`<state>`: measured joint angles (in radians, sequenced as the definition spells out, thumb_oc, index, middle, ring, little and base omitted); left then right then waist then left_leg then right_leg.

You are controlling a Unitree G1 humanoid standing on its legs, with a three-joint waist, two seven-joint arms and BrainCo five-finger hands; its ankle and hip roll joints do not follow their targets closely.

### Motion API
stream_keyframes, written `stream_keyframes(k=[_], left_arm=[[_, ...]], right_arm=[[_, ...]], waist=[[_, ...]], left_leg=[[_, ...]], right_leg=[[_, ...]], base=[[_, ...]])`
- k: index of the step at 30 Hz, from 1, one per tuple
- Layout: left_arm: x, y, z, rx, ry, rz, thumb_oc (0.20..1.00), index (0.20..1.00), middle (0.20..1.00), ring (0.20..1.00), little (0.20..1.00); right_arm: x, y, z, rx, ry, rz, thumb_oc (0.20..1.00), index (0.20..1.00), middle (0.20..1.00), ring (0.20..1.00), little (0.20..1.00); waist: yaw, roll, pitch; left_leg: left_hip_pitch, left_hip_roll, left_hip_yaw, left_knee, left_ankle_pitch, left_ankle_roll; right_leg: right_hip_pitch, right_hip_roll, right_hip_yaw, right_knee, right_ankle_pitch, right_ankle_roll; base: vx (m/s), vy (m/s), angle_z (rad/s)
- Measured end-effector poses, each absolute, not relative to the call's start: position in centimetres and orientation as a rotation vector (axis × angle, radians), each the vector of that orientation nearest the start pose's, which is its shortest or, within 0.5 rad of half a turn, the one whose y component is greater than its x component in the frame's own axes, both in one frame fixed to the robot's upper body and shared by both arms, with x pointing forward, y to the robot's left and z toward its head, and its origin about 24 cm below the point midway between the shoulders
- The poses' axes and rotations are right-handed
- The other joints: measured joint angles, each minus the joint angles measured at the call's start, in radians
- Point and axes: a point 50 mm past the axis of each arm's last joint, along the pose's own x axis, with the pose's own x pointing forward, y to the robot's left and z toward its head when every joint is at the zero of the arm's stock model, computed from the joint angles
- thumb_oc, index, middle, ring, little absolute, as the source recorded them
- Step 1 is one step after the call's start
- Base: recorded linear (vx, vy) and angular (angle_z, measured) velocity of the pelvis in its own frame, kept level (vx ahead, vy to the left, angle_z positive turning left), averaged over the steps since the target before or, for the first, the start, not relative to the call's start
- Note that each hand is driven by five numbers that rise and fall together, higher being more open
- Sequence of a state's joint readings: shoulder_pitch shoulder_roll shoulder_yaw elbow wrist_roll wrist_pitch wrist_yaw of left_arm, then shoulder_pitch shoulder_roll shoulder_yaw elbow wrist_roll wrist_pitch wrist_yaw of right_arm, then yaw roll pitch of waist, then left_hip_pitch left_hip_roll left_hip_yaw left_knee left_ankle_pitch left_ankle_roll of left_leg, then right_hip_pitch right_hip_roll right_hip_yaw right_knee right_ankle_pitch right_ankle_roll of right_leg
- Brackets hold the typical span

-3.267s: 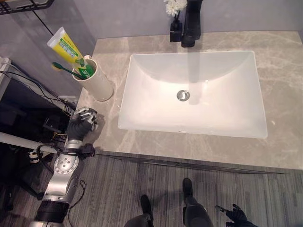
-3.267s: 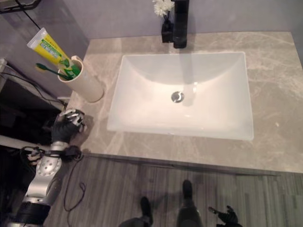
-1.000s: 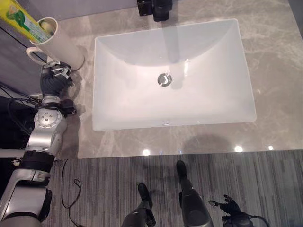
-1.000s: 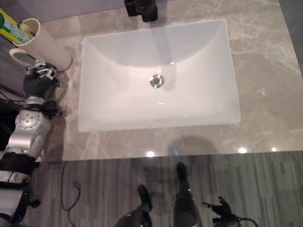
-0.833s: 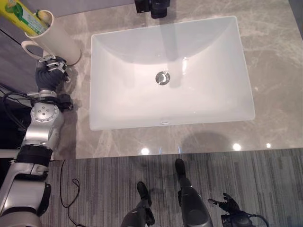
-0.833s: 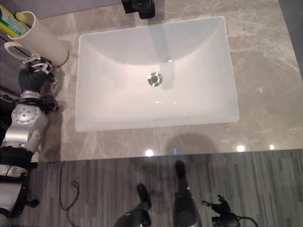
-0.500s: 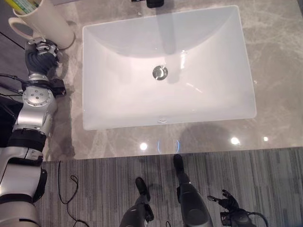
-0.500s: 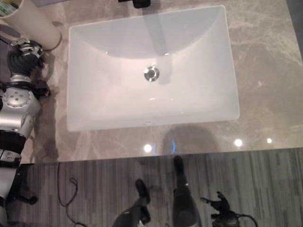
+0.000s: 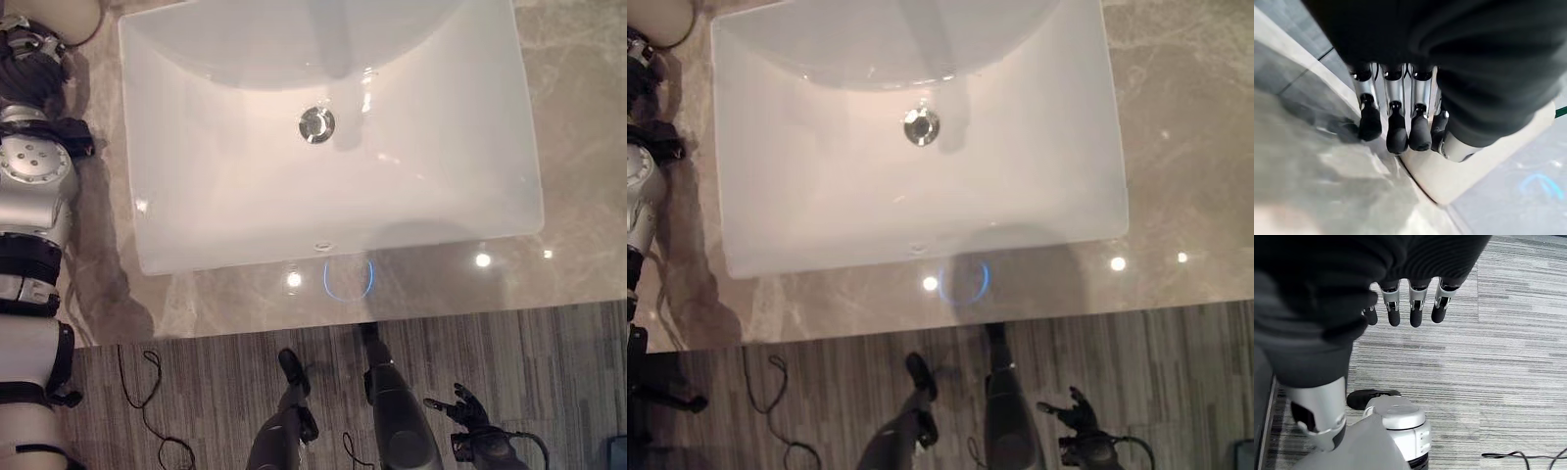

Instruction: Put brush and paste in cup on sink, flatten towel.

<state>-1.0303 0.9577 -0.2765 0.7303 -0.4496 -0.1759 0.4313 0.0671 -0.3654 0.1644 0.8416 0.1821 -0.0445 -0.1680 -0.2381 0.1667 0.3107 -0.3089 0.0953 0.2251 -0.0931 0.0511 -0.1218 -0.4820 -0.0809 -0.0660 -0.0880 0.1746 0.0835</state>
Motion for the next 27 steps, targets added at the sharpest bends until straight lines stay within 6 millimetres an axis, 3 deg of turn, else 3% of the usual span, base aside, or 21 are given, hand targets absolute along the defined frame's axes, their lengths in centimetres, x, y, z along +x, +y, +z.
stream_keyframes(k=[3,10,16,21,27], left_arm=[[34.3,32.8,32.4,0.404,-0.612,0.686,0.2,0.2,0.2,0.2,0.2],[34.0,34.2,33.3,0.39,-0.597,0.779,0.2,0.2,0.2,0.2,0.2],[33.1,35.5,35.8,0.4,-0.609,0.858,0.2,0.2,0.2,0.2,0.2],[33.2,35.9,35.6,0.356,-0.592,0.859,0.2,0.2,0.2,0.2,0.2],[33.7,34.7,35.5,0.332,-0.612,0.769,0.2,0.2,0.2,0.2,0.2]], right_arm=[[14.4,-26.5,-11.6,-0.319,0.848,-0.246,1.0,1.0,1.0,1.0,1.0],[14.5,-26.6,-11.4,-0.32,0.836,-0.247,1.0,1.0,1.0,1.0,1.0],[15.2,-26.8,-10.7,-0.276,0.771,-0.263,1.0,1.0,1.0,1.0,1.0],[14.9,-27.0,-10.8,-0.273,0.784,-0.268,1.0,1.0,1.0,1.0,1.0],[13.7,-27.1,-11.4,-0.273,0.824,-0.275,1.0,1.0,1.0,1.0,1.0]], waist=[[-0.001,0.0,0.0],[-0.006,-0.001,-0.001],[-0.012,-0.029,-0.014],[-0.026,-0.046,-0.022],[-0.024,-0.072,-0.036]], left_leg=[[-0.018,0.002,-0.002,0.0,0.0,0.0],[-0.028,0.008,0.003,0.0,0.0,0.0],[-0.061,0.015,0.013,-0.001,0.0,-0.001],[-0.058,0.021,0.018,-0.001,0.0,-0.001],[-0.056,0.016,0.036,-0.001,-0.001,-0.001]], right_leg=[[-0.018,0.002,0.0,0.0,0.002,-0.001],[-0.035,0.012,0.007,0.0,0.013,-0.014],[-0.08,0.023,0.033,0.0,0.03,-0.018],[-0.08,0.03,0.037,0.0,0.034,-0.024],[-0.09,0.03,0.056,0.0,0.042,-0.022]], base=[[0.03,-0.022,0.0],[0.03,-0.013,-0.04],[0.03,-0.012,-0.11],[0.01,0.028,-0.03],[0.0,0.018,-0.08]])
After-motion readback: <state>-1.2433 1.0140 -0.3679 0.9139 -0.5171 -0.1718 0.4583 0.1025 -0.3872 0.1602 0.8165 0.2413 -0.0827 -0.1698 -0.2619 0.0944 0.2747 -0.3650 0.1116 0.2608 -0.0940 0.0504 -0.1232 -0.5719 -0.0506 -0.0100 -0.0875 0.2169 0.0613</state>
